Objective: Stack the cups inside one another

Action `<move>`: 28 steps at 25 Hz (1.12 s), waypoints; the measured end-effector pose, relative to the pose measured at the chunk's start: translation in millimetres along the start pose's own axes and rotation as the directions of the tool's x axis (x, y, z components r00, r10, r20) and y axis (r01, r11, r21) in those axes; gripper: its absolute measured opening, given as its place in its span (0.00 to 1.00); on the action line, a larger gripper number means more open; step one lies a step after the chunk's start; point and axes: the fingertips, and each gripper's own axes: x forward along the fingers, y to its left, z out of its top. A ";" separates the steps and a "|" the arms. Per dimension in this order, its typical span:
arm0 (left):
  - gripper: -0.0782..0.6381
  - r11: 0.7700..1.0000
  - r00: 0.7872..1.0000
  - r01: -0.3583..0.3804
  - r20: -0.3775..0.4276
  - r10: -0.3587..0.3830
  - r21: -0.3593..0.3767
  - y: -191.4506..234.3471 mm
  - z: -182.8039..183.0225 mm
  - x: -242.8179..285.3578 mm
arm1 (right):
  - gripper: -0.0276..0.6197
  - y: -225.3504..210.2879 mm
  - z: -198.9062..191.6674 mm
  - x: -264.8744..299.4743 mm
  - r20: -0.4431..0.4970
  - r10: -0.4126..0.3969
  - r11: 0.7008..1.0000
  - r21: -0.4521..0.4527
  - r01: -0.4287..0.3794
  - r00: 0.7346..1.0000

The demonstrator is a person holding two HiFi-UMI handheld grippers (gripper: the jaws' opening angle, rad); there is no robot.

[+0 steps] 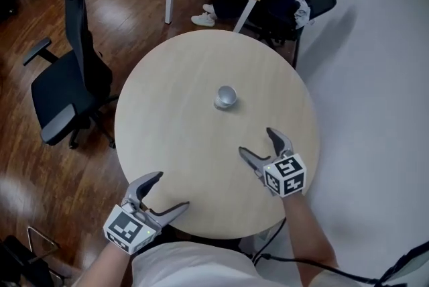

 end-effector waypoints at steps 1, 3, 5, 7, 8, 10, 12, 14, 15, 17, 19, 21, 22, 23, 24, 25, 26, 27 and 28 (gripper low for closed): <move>0.68 1.000 1.000 -0.030 0.005 0.030 -0.007 -6.8 2.3 3.4 | 0.71 3.9 -6.3 -10.2 0.000 0.020 1.000 -0.016 -0.020 1.000; 0.68 0.996 0.996 -0.088 0.023 0.089 -0.028 -20.8 6.7 8.6 | 0.71 7.5 -19.0 -31.3 0.002 0.055 0.998 -0.033 -0.055 0.998; 0.68 0.991 0.991 -0.125 0.043 0.126 -0.044 -32.8 11.6 13.4 | 0.71 5.8 -30.6 -49.3 0.012 0.077 0.997 -0.029 -0.076 0.997; 0.68 0.990 0.990 -0.133 0.048 0.135 -0.047 -43.6 16.9 16.7 | 0.71 7.1 -41.3 -60.9 0.015 0.094 0.995 -0.030 -0.093 0.995; 0.68 0.990 0.990 -0.131 0.044 0.133 -0.043 -49.8 18.0 16.5 | 0.71 11.9 -48.3 -66.3 0.009 0.106 0.994 -0.034 -0.105 0.994; 0.68 0.991 0.991 -0.130 0.032 0.131 -0.026 -60.9 18.4 13.8 | 0.71 24.9 -62.4 -80.0 0.002 0.126 0.991 -0.038 -0.126 0.992; 0.68 0.992 0.992 -0.122 0.033 0.122 -0.004 -70.6 19.7 11.5 | 0.71 34.9 -71.8 -96.6 0.013 0.129 0.991 -0.024 -0.129 0.992; 0.68 0.994 0.994 -0.107 0.041 0.106 0.021 -83.3 21.9 10.3 | 0.71 42.6 -80.2 -113.7 0.027 0.119 0.993 -0.005 -0.119 0.993; 0.68 0.995 0.994 -0.098 0.046 0.096 0.034 -90.9 22.5 8.6 | 0.71 47.1 -85.0 -122.2 0.032 0.111 0.994 0.006 -0.111 0.993; 0.68 0.995 0.995 -0.082 0.054 0.079 0.060 -105.8 20.8 0.5 | 0.71 60.1 -94.4 -138.2 0.042 0.093 0.995 0.030 -0.094 0.995; 0.68 0.995 0.996 -0.069 0.062 0.064 0.076 -117.9 13.8 -13.8 | 0.71 78.9 -100.2 -152.3 0.063 0.076 0.996 0.052 -0.079 0.995; 0.68 0.996 0.997 -0.053 0.067 0.048 0.071 -127.2 1.4 -30.9 | 0.71 101.8 -103.2 -163.6 0.084 0.070 0.995 0.071 -0.076 0.994; 0.68 0.997 0.997 -0.049 0.069 0.044 0.063 -131.4 -5.3 -40.2 | 0.71 113.6 -104.6 -168.4 0.090 0.071 0.994 0.078 -0.078 0.993; 0.68 0.997 0.997 -0.050 0.069 0.046 0.055 -135.4 -11.5 -50.4 | 0.71 125.1 -106.6 -172.7 0.092 0.070 0.994 0.080 -0.078 0.993; 0.68 0.997 0.996 -0.055 0.068 0.052 0.050 -139.6 -17.6 -61.4 | 0.71 136.5 -109.3 -177.2 0.090 0.068 0.994 0.078 -0.075 0.994; 0.68 0.997 0.996 -0.061 0.068 0.058 0.046 -144.2 -24.1 -73.0 | 0.71 147.9 -112.8 -182.2 0.087 0.066 0.995 0.074 -0.073 0.994; 0.68 0.997 0.996 -0.066 0.069 0.063 0.044 -148.7 -30.9 -84.2 | 0.71 158.6 -116.4 -187.7 0.084 0.065 0.995 0.071 -0.071 0.994; 0.68 0.997 0.995 -0.071 0.072 0.067 0.043 -152.1 -37.5 -94.5 | 0.71 168.0 -119.5 -192.8 0.082 0.064 0.995 0.066 -0.070 0.995; 0.68 0.996 0.994 -0.076 0.076 0.073 0.040 -154.3 -43.3 -104.0 | 0.71 176.5 -121.6 -196.9 0.079 0.064 0.996 0.059 -0.069 0.995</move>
